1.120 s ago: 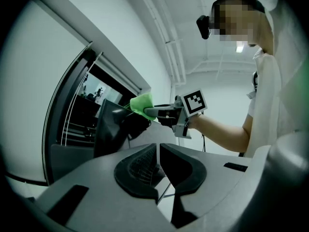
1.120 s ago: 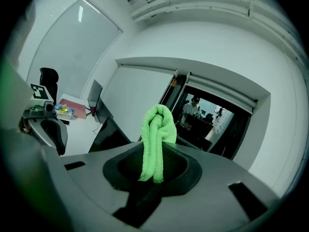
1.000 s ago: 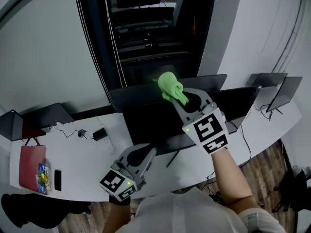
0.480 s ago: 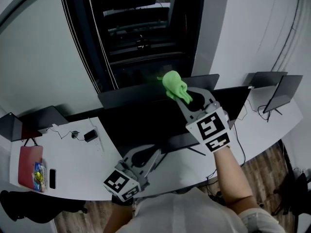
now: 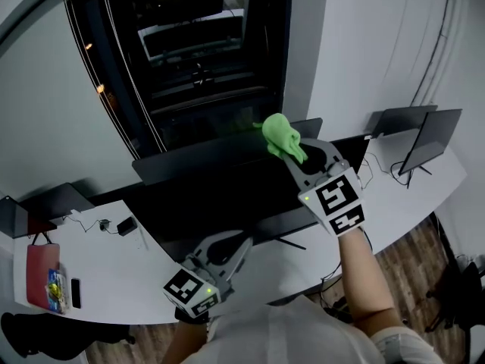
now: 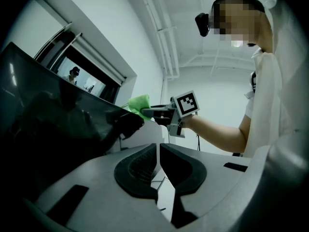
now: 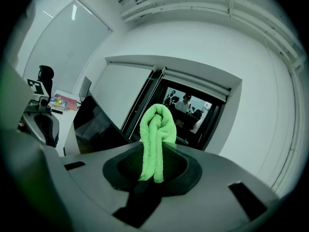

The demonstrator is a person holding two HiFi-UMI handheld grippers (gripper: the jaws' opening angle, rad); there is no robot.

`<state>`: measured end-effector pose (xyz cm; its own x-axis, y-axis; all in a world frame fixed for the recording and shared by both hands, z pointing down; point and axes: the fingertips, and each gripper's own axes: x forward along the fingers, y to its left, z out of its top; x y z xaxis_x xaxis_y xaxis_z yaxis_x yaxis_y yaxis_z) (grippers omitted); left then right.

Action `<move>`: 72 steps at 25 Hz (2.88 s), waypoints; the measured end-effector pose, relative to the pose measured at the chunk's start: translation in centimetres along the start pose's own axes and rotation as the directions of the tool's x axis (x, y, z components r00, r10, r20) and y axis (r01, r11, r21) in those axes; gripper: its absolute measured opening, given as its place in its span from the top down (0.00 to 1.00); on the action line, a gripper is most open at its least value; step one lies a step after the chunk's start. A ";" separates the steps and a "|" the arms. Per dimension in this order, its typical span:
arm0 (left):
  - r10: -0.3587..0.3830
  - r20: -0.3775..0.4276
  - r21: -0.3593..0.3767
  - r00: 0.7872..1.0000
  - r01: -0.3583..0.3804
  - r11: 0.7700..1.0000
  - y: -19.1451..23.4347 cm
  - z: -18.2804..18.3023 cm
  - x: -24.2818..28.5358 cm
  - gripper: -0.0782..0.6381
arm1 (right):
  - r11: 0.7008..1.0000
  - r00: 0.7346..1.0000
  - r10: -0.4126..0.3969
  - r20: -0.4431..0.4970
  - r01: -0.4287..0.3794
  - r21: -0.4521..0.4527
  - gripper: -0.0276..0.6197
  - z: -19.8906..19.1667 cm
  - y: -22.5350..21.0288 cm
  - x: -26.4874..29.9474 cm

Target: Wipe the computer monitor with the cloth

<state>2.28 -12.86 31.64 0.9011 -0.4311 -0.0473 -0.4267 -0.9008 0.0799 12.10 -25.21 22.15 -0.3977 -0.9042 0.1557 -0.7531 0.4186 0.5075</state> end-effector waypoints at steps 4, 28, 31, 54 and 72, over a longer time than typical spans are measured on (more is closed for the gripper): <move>-0.026 -0.008 0.001 1.000 0.026 1.000 -0.6 -0.1 1.9 0.84 | 0.999 0.999 -0.041 -0.022 0.042 0.020 0.85 -2.1 -3.2 -1.4; -0.106 -0.066 -0.008 0.992 0.105 0.994 -2.7 -1.4 6.6 0.84 | 0.959 0.951 -0.263 -0.165 0.277 0.067 0.85 -11.5 -16.9 -6.9; -0.101 -0.073 -0.010 0.992 0.101 0.995 -2.7 -1.6 6.3 0.84 | 0.953 0.943 -0.281 -0.180 0.296 0.060 0.85 -12.1 -17.7 -7.3; -0.083 -0.058 -0.025 0.995 0.081 0.996 -1.4 -2.4 4.6 0.84 | 0.846 0.817 -0.465 -0.340 0.524 0.102 0.85 -21.0 -15.5 -15.7; -0.040 -0.097 -0.028 0.994 0.038 0.999 -1.5 -5.4 2.2 0.84 | 0.849 0.963 -0.236 -0.128 0.269 0.455 0.85 -20.7 4.4 -17.3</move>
<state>5.32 -12.21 36.81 0.9208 -0.3873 0.0462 -0.3900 -0.9147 0.1057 26.47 -9.45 39.25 -0.1382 -0.9806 0.1389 -0.9847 0.1510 0.0867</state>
